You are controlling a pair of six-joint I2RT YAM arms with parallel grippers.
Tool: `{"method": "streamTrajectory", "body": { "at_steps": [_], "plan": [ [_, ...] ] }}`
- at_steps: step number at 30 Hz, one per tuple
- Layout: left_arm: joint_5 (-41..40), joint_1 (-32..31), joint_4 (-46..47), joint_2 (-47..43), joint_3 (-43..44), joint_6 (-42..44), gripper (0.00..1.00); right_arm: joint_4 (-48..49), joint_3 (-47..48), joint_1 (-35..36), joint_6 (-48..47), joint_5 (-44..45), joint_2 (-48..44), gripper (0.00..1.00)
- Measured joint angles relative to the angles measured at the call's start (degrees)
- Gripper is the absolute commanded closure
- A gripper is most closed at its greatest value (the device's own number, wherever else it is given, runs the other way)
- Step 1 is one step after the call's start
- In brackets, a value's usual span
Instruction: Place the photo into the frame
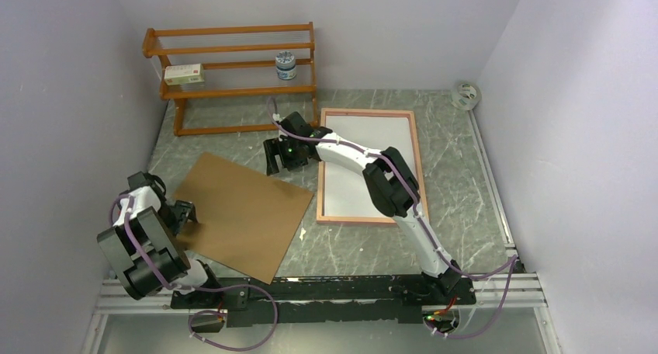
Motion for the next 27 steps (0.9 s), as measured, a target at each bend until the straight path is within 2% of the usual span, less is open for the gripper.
{"method": "streamTrajectory", "body": {
  "at_steps": [10, 14, 19, 27],
  "plan": [
    [3.98, 0.61, 1.53, -3.19, -3.48, -0.74, 0.05, -0.02, 2.08, -0.04, -1.33, -2.25, 1.42, 0.17],
    [5.46, 1.05, 1.97, -4.94, -4.55, 0.20, 0.05, 0.00, 3.50, -0.07, -1.40, -6.36, 2.67, 0.23],
    [8.61, 1.11, 2.01, -5.49, -5.05, 1.01, 0.11, 0.00, 5.09, -0.11, -1.25, -13.35, 4.44, 0.29],
    [10.08, 1.75, 1.66, -3.67, -4.50, 2.05, 0.14, -0.66, 6.51, -1.97, 0.28, -18.93, 5.70, 0.38]
  ]
}}
